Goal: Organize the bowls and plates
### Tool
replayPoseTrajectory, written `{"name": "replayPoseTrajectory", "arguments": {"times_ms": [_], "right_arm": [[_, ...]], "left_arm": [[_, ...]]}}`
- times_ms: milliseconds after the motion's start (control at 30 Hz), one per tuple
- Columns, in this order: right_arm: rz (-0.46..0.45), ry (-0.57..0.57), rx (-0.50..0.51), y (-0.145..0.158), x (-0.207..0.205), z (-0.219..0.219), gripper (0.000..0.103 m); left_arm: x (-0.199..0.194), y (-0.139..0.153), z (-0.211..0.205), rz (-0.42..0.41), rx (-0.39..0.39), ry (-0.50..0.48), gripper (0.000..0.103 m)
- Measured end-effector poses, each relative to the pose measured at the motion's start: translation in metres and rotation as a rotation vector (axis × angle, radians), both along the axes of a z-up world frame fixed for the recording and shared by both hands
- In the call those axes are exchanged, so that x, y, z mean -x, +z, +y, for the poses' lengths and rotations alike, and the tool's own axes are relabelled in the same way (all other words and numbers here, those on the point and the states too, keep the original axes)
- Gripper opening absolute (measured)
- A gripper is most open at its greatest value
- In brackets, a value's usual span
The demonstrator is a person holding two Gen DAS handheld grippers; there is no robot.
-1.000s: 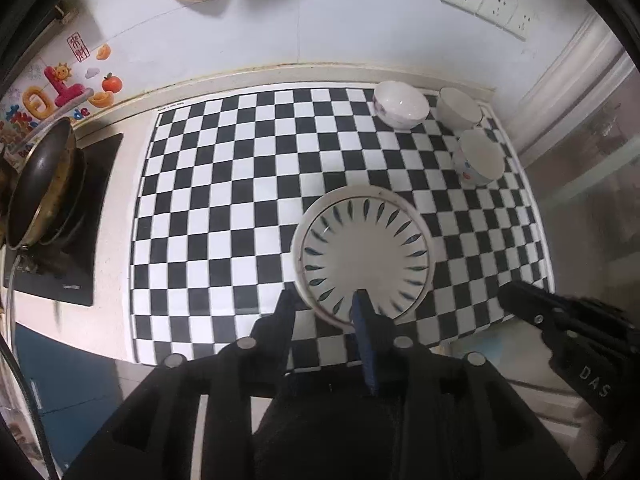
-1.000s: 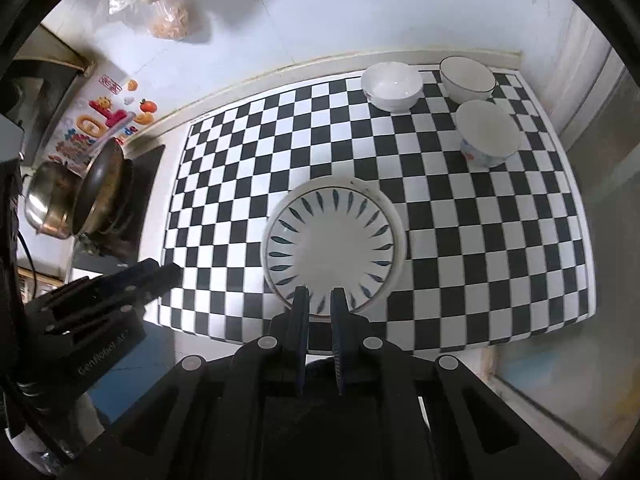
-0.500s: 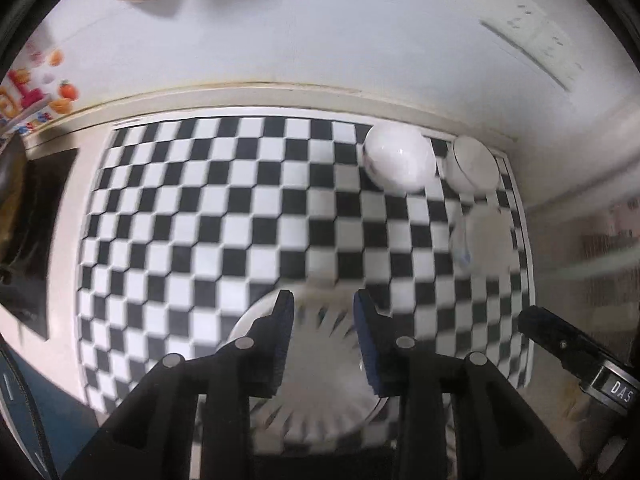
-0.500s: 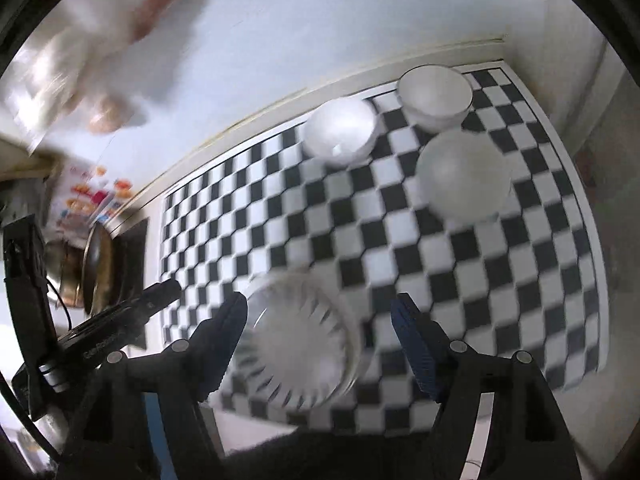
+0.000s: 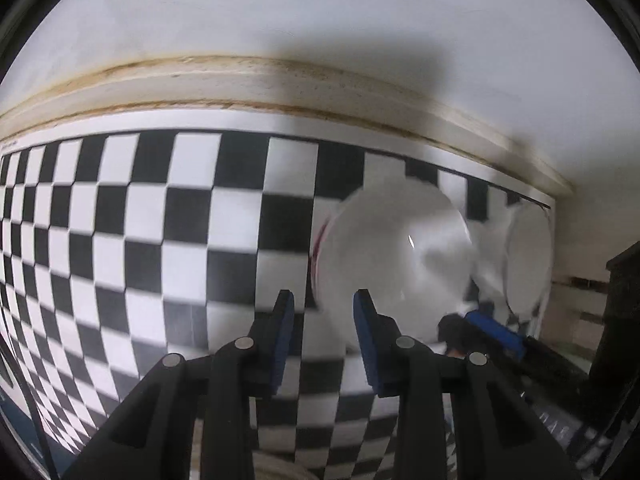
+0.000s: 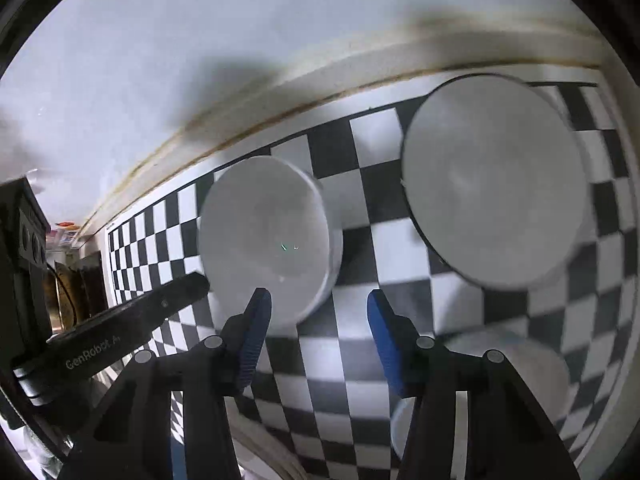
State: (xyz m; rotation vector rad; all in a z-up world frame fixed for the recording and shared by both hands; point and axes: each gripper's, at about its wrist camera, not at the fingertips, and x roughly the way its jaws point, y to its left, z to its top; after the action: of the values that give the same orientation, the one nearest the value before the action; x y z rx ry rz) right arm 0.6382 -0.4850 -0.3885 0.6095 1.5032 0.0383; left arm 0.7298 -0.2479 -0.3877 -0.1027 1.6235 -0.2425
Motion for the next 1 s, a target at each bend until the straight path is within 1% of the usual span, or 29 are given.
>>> {"name": "replayPoseTrajectory", "arguments": {"times_ms": [100,167,200,233,267,367,467,567,633,700,800,867,900,1000], "right_arm": [[0.034,0.017,-0.001,-0.02,-0.014,0.003,0.048],[0.054,0.024,0.0,-0.031,-0.021,0.005,0.036],[0.069,0.029,0.004,-0.038,-0.025,0.006,0.025],[0.079,0.034,0.013,-0.042,-0.026,0.006,0.017],[0.079,0.034,0.03,-0.044,-0.027,0.005,0.014],[0.072,0.043,0.056,-0.042,-0.027,0.006,0.013],[0.05,0.068,0.086,-0.033,-0.02,0.009,0.012],[0.03,0.079,0.09,-0.015,-0.011,0.015,0.012],[0.003,0.087,0.091,0.003,0.001,0.015,0.012],[-0.022,0.092,0.099,0.022,0.016,0.016,0.012],[-0.055,0.093,0.103,0.05,0.043,0.02,0.012],[-0.072,0.089,0.097,0.066,0.065,0.02,0.012],[-0.078,0.089,0.095,0.072,0.078,0.019,0.012],[-0.09,0.08,0.093,0.085,0.115,0.019,0.012]], "left_arm": [[-0.014,-0.018,-0.008,0.021,-0.016,-0.022,0.028],[-0.017,-0.025,-0.012,0.024,-0.018,-0.04,0.027],[-0.017,-0.029,-0.014,0.025,-0.012,-0.052,0.023],[-0.016,-0.029,-0.016,0.022,-0.021,-0.06,0.02],[-0.014,-0.03,-0.018,0.02,-0.029,-0.072,0.017],[-0.005,-0.026,-0.022,0.002,-0.04,-0.086,0.017],[0.008,-0.012,-0.024,-0.029,-0.043,-0.098,0.017],[0.024,0.01,-0.021,-0.061,-0.022,-0.101,0.017],[0.038,0.026,-0.019,-0.079,-0.01,-0.104,0.017],[0.057,0.047,-0.02,-0.105,0.005,-0.114,0.017],[0.081,0.071,-0.017,-0.134,0.022,-0.127,0.017],[0.106,0.09,-0.018,-0.163,0.029,-0.149,0.017],[0.108,0.096,-0.021,-0.168,0.03,-0.157,0.017],[0.14,0.109,-0.024,-0.173,0.042,-0.19,0.017]]}}
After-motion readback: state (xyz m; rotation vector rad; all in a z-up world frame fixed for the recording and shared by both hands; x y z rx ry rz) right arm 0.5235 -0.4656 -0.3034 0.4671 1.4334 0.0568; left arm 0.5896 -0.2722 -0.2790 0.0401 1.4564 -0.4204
